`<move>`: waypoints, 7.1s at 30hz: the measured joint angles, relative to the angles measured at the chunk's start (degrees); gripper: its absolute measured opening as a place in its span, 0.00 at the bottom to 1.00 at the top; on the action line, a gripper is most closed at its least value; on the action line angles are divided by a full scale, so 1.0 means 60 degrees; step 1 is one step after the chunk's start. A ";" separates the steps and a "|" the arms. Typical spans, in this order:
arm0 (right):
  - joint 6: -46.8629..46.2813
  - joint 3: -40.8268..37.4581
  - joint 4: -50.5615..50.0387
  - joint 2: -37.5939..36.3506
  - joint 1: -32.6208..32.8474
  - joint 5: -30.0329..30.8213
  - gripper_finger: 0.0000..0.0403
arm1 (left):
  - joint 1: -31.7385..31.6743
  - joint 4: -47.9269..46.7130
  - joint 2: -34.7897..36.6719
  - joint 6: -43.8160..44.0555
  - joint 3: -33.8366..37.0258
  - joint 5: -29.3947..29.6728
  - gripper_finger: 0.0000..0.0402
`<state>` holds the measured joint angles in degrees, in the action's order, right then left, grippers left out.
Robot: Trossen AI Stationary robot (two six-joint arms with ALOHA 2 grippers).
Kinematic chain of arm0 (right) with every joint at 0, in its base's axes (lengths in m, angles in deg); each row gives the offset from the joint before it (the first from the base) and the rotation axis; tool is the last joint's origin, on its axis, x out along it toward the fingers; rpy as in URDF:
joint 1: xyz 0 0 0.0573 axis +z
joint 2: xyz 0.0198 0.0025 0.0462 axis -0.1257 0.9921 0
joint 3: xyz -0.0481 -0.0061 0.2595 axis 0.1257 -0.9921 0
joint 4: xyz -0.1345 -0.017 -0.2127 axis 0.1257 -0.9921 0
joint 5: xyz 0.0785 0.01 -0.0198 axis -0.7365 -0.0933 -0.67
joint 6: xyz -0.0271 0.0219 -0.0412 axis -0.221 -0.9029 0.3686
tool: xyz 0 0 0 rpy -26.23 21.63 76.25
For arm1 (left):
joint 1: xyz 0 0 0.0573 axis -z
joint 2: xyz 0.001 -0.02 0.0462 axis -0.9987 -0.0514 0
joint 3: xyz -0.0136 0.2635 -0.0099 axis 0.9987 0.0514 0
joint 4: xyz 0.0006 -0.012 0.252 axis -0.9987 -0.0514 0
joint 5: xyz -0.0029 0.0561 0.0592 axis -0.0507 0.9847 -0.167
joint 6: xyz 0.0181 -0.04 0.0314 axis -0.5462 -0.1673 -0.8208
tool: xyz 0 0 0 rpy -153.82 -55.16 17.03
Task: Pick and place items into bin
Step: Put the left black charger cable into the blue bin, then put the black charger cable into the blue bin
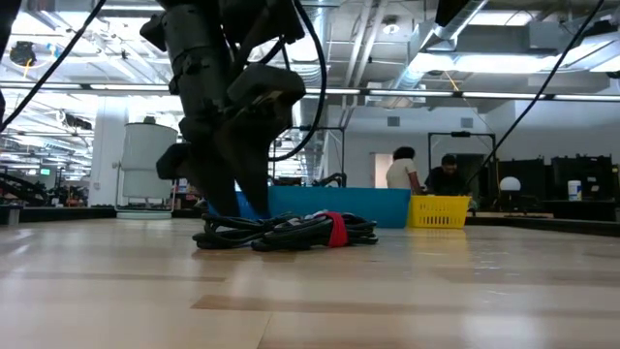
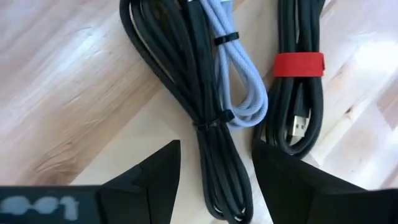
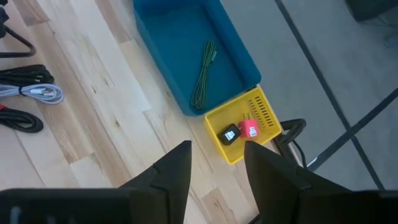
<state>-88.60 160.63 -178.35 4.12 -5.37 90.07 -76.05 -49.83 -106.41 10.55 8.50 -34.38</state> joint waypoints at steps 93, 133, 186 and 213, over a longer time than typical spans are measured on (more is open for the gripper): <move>0.1518 0.0000 0.0163 0.0022 -0.0270 0.0029 0.35 | -0.5891 -0.3108 -0.1098 -1.4310 -0.6415 0.3428 0.20; 0.2036 -0.4101 0.7222 0.0915 0.0693 -0.4226 0.29 | -0.3507 -0.5723 0.7031 -0.8710 -0.6422 0.3957 0.42; 0.3985 -0.3598 0.8177 0.5893 0.1740 -0.4730 0.14 | -0.3364 -0.7000 1.0013 -0.7338 -0.4801 0.4179 0.42; 0.4218 -0.2521 0.5830 0.2257 -0.2249 -0.0459 0.02 | -0.3366 -0.7323 1.0006 -0.6899 -0.4801 0.4181 0.42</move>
<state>-63.29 145.50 -143.38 17.67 -18.87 87.32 -96.25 -93.77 -46.37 -30.84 -20.31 -9.29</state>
